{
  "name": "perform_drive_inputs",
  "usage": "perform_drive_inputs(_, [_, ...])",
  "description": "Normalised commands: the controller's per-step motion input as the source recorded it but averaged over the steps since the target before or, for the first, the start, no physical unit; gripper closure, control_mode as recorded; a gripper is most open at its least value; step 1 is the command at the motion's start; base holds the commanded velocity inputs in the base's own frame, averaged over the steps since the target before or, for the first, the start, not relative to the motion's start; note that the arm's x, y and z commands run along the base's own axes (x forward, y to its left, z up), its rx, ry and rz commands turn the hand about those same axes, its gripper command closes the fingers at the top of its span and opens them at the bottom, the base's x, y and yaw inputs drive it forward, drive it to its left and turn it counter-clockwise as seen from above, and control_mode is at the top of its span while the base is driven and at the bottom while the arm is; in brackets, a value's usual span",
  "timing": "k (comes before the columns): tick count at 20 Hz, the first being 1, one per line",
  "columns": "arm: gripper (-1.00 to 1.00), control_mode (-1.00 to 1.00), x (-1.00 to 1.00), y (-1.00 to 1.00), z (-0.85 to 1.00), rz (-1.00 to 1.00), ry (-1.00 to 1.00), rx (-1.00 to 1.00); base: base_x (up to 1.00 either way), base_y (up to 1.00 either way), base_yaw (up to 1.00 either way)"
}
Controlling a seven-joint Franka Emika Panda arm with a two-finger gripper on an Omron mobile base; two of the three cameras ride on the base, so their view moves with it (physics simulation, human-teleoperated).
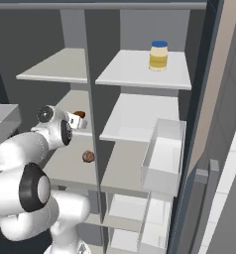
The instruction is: Pick up the frozen chicken drumstick from the freezer, place it on any shelf in the fridge, and close the fridge and freezer doors when done.
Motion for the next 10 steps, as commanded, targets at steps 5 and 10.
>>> perform_drive_inputs(5, [1.0, -1.0, -1.0, 0.2, 1.0, 0.07, -0.19, 0.0, 0.0, 0.0, 0.0])
perform_drive_inputs(10, [1.0, -1.0, -1.0, 0.23, 1.0, 0.18, -0.01, -0.05, 0.0, 0.0, 0.0])
